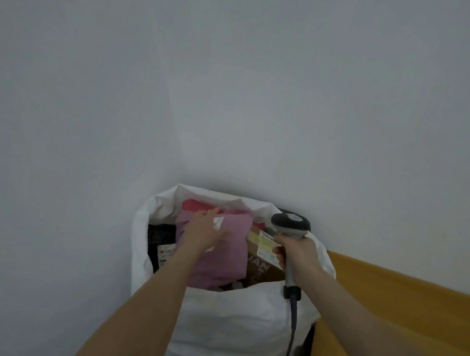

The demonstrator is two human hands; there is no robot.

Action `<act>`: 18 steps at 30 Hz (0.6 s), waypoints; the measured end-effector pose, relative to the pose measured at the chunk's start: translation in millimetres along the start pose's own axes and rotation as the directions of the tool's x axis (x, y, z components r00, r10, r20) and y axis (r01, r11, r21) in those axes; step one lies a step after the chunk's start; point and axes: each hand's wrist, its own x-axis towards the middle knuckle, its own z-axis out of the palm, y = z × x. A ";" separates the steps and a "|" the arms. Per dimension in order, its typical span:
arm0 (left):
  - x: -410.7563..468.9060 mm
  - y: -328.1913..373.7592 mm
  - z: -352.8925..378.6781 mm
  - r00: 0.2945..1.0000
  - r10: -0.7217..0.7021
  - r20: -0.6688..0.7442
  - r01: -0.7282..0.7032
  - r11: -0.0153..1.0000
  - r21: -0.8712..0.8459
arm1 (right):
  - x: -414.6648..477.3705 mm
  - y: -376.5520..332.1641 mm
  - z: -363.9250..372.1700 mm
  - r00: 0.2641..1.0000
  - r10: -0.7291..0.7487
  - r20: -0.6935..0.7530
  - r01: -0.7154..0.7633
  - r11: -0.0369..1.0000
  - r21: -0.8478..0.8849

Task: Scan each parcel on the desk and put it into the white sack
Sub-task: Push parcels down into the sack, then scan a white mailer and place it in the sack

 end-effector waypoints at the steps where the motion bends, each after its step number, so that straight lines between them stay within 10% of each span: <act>1: 0.7 11.7 7.3 0.993 0.070 0.095 -0.076 0.995 0.059 | 1.3 1.1 0.7 1.000 0.009 -0.011 -0.008 1.000 0.006; 7: 18.6 24.7 32.6 0.962 0.005 0.275 -0.063 0.978 0.200 | -4.0 -2.3 -15.4 0.998 0.032 -0.045 -0.030 0.998 0.059; 18: 1.1 230.6 69.3 0.875 0.458 0.160 -0.472 0.879 0.066 | -22.0 -1.8 -153.3 0.927 0.093 -0.363 -0.022 0.981 0.195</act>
